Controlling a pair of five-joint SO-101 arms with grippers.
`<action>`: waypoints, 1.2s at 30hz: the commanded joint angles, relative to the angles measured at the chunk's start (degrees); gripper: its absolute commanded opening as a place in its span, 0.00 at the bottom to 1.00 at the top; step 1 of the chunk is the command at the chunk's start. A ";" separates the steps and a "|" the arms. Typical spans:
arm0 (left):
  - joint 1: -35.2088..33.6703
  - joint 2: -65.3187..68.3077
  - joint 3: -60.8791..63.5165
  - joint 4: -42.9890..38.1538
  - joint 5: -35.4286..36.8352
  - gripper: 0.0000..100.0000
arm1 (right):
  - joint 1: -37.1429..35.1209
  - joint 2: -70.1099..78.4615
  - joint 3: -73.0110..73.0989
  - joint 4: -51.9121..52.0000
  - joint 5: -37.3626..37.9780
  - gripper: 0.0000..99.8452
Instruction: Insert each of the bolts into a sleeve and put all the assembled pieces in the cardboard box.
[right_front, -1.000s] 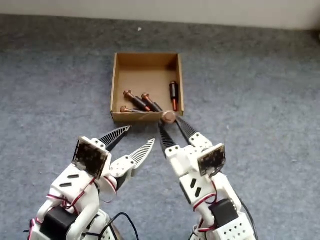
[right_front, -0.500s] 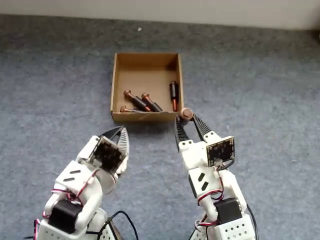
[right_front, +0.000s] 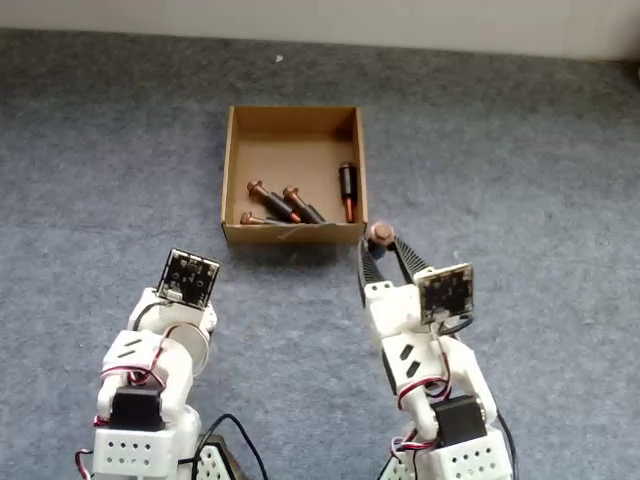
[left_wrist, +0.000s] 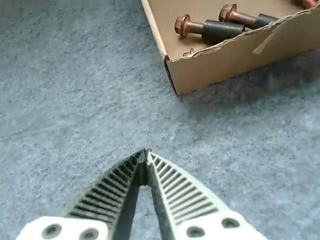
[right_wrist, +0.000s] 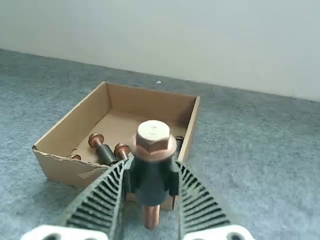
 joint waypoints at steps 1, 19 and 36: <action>-0.66 -0.22 1.27 -0.18 -0.79 0.01 | -2.33 0.84 -8.92 -0.13 -1.14 0.00; -0.57 -0.22 1.27 3.96 16.62 0.01 | -6.81 63.08 -31.87 -35.38 -1.58 0.00; -0.57 -0.22 1.27 3.96 19.16 0.01 | -6.90 108.09 -49.36 -48.13 -1.32 0.01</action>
